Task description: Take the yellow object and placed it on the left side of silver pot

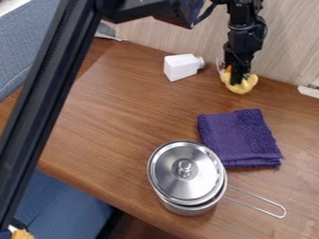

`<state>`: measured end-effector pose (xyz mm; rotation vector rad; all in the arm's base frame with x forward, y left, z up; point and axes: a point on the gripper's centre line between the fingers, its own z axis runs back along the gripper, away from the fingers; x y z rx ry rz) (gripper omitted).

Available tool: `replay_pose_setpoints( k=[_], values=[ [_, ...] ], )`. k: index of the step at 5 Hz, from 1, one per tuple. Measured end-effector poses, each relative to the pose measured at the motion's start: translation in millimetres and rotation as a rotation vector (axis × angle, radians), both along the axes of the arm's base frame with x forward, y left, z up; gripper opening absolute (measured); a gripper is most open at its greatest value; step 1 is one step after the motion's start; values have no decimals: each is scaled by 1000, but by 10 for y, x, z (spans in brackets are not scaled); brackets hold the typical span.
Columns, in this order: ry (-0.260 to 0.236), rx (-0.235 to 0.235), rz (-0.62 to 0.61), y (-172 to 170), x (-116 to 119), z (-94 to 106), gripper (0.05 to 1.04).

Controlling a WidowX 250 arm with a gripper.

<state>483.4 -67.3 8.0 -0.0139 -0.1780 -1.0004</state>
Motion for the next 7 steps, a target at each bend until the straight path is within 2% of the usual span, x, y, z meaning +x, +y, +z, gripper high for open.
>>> replay_pose_setpoints(
  k=[2,4,6,7],
  values=[
    [-15,36,8,28,-21,6,391],
    [-28,59,-12,64,-48,39,327],
    [-41,56,1,198,-110,196,322],
    [-85,28,34,332,-145,489,269]
  ],
)
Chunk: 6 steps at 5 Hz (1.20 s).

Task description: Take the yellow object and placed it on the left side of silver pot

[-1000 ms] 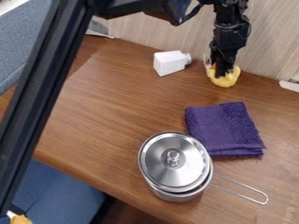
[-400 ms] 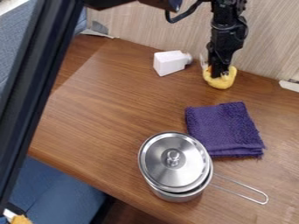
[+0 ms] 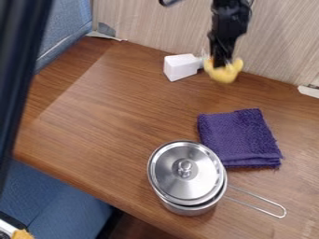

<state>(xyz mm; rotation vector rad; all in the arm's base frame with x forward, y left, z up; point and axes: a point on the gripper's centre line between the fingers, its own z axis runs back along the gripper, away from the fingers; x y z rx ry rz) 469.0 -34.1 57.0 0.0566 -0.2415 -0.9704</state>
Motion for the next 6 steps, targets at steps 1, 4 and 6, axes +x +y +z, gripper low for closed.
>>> replay_pose_setpoints(
  k=[1,4,6],
  values=[
    [-24,-15,27,163,-129,225,246],
    [-61,-3,71,866,-1004,500,246],
    [45,16,54,1284,-1701,111,246]
  ],
)
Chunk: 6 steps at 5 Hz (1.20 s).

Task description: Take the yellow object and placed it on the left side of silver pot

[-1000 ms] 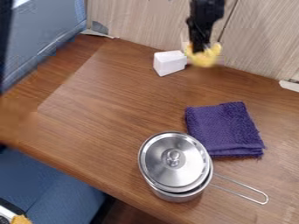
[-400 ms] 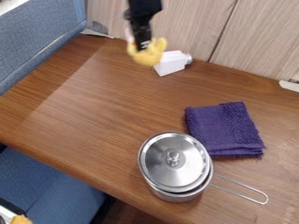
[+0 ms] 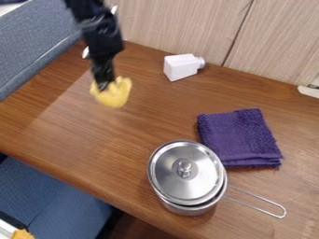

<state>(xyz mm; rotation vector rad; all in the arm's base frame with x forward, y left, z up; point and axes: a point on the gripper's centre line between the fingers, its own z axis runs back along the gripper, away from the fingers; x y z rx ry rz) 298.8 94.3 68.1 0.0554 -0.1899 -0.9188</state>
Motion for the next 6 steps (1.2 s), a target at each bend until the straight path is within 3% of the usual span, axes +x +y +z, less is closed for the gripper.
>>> replay_pose_setpoints(
  k=[2,3,4,6],
  values=[
    [34,26,-93,65,-205,-306,246],
    [61,66,-129,113,-263,-510,246],
    [77,58,-138,121,-238,-582,306],
    [21,-53,-119,80,-231,-500,899]
  ],
)
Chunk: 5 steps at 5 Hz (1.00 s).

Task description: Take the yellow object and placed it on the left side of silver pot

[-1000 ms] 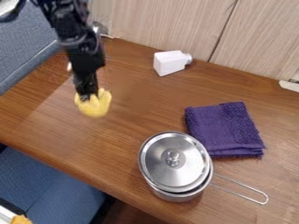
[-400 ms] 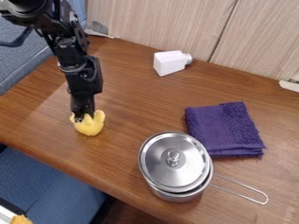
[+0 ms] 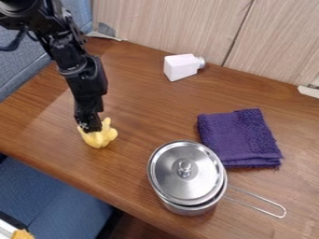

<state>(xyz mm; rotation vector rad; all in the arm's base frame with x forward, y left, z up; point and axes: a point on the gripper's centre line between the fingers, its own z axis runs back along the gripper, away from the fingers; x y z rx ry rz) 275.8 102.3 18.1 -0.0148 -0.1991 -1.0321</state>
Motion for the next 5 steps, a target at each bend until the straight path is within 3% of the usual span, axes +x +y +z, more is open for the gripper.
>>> replay_pose_setpoints(
  k=[1,2,3,4,5],
  values=[
    [-10,-21,-19,-38,2,67,1012],
    [-29,-36,-15,-49,57,208,1007],
    [-25,9,-24,-101,118,416,1001],
    [-55,81,-40,-158,202,759,1001],
    [-30,86,-75,-161,236,881,1001]
  ],
)
